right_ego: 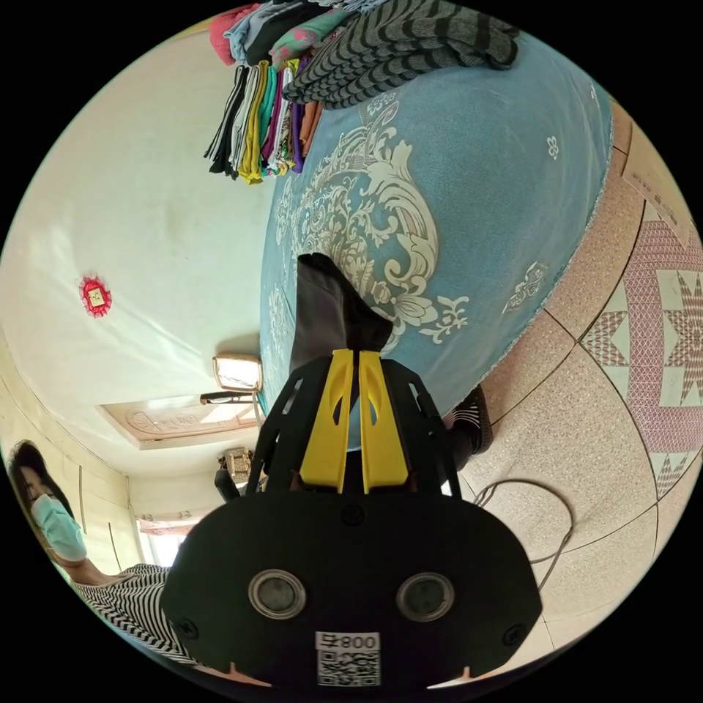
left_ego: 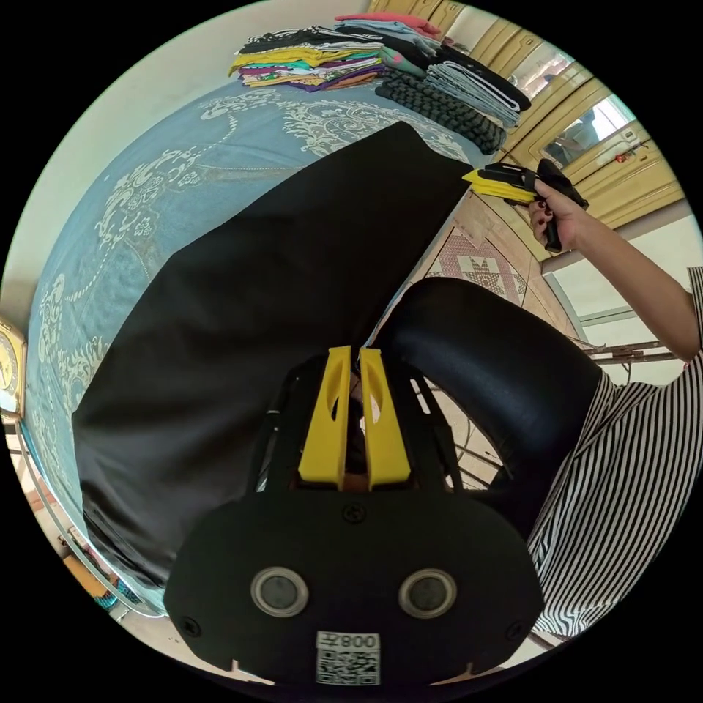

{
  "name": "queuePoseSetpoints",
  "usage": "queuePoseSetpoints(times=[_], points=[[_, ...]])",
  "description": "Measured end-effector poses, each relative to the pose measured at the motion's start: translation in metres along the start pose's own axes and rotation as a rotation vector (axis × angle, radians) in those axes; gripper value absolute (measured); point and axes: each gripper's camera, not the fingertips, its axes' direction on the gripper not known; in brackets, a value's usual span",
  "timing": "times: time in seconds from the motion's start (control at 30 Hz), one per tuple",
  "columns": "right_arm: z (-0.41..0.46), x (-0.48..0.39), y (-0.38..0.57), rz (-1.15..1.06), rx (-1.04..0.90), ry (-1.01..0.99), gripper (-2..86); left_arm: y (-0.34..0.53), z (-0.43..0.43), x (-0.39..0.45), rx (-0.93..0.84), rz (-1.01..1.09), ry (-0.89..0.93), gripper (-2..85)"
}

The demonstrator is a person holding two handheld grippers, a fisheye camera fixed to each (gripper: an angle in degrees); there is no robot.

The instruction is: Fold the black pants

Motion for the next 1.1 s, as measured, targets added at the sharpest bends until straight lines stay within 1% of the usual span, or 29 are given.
queuePoseSetpoints(times=[0.2, 0.27, 0.4, 0.57, 0.73, 0.87, 1.1], points=[[-0.006, 0.017, 0.007, 0.018, 0.009, -0.067, 1.1, -0.027, -0.04, -0.007, 0.143, -0.036, 0.084, 2.0], [-0.008, 0.021, 0.01, 0.017, 0.013, -0.077, 1.2, -0.046, -0.042, -0.013, 0.153, -0.044, 0.092, 2.3], [-0.011, 0.03, 0.014, 0.023, 0.013, -0.106, 1.4, -0.112, -0.036, -0.028, 0.172, -0.052, 0.064, 3.2], [-0.014, 0.035, 0.018, 0.019, 0.008, -0.119, 1.6, -0.215, -0.017, -0.031, 0.145, 0.007, 0.072, 4.7], [-0.016, 0.041, 0.022, 0.023, 0.007, -0.143, 2.1, -0.326, 0.004, -0.011, 0.105, 0.104, 0.078, 7.2], [-0.019, 0.038, 0.026, 0.007, 0.014, -0.131, 3.0, -0.387, 0.023, 0.004, 0.062, 0.151, 0.1, 8.4], [-0.039, 0.028, 0.042, -0.035, 0.144, -0.039, 8.3, -0.482, 0.056, 0.035, 0.006, 0.238, 0.154, 10.1]])
